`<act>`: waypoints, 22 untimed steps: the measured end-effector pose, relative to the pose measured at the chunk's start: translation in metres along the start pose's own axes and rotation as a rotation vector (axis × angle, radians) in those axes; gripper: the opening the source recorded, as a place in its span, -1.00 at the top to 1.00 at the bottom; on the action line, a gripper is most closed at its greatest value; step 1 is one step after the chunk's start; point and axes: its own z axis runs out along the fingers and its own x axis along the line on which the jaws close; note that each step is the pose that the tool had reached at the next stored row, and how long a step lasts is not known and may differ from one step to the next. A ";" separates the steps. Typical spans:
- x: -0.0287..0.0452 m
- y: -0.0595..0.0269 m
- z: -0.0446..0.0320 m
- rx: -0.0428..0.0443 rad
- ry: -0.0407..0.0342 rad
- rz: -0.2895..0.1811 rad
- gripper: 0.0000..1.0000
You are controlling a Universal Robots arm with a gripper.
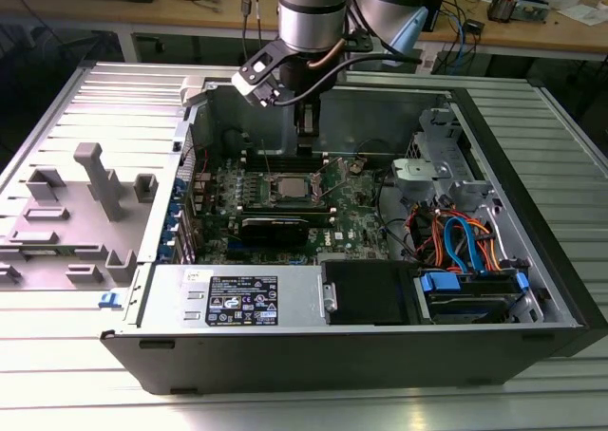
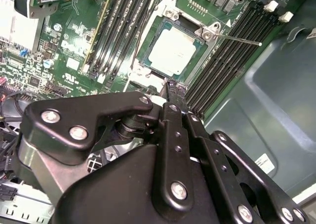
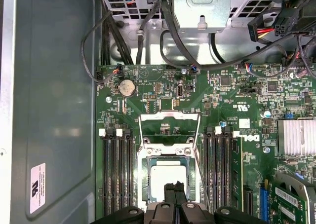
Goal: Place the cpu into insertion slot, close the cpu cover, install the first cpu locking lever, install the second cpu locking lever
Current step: 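Close the cpu cover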
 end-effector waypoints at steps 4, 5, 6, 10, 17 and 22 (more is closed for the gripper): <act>0.0000 0.0015 0.0000 0.0000 0.0000 0.000 0.79; 0.0000 0.0020 0.0000 0.0000 -0.0001 0.000 0.79; 0.0000 0.0024 0.0001 0.0000 -0.0001 0.000 0.79; 0.0000 0.0037 0.0001 -0.0001 0.0000 0.000 0.79; 0.0000 0.0053 0.0001 0.0000 0.0000 0.000 0.79; 0.0000 0.0064 0.0002 0.0000 0.0000 0.000 0.79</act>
